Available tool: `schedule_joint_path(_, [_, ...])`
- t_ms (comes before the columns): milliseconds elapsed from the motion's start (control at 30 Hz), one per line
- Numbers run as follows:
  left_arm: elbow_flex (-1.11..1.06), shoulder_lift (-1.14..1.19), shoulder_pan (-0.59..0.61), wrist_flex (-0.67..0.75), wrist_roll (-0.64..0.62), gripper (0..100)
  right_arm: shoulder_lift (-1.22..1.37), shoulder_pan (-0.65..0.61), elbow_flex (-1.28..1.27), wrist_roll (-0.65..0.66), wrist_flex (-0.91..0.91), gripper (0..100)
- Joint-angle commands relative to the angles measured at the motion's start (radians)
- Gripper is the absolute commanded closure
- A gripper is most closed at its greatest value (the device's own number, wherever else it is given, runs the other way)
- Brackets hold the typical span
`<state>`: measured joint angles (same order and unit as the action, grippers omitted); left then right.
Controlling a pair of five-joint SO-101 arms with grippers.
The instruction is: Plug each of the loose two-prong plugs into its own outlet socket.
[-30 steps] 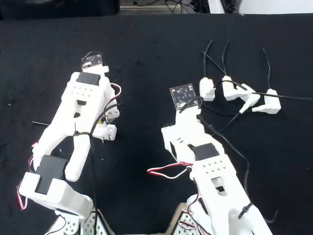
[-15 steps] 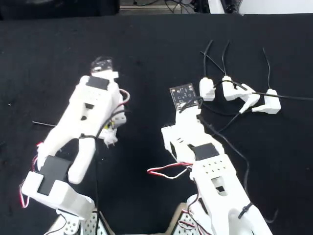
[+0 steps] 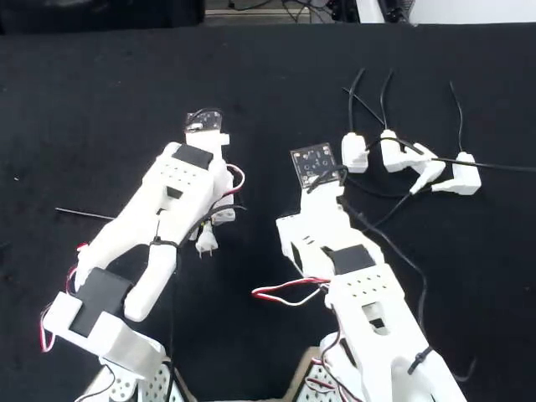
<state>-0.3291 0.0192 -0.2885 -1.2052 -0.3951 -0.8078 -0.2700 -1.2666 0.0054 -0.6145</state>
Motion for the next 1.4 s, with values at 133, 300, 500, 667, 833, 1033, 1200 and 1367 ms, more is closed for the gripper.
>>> schedule_joint_path(133, [0.016,-0.068,-0.064,0.003,0.006,97,-0.025,0.020,0.025,-0.008,0.018,98.2])
schedule_joint_path(300, [-0.042,-0.184,-0.079,0.015,0.006,97,-0.025,0.020,0.025,-0.008,0.018,98.2])
schedule_joint_path(500, [-0.236,-0.345,-0.081,0.196,0.006,93,-0.025,0.017,0.025,-0.008,0.018,98.1])
schedule_joint_path(667, [-0.349,-0.431,-0.124,0.281,0.005,79,-0.025,0.017,0.025,-0.008,0.018,98.1])
schedule_joint_path(833, [-0.394,-0.496,-0.114,0.315,0.005,79,-0.025,0.017,0.025,-0.008,0.018,98.1])
schedule_joint_path(1033, [-0.394,-0.614,0.128,0.313,0.005,79,-0.025,0.015,0.025,-0.008,0.018,98.1])
schedule_joint_path(1200, [-0.395,-0.644,0.433,0.319,0.094,79,-0.024,0.015,0.024,-0.008,0.018,98.1])
schedule_joint_path(1367, [-0.486,-0.566,0.570,0.322,0.334,79,-0.024,0.014,0.024,-0.008,0.018,98.0])
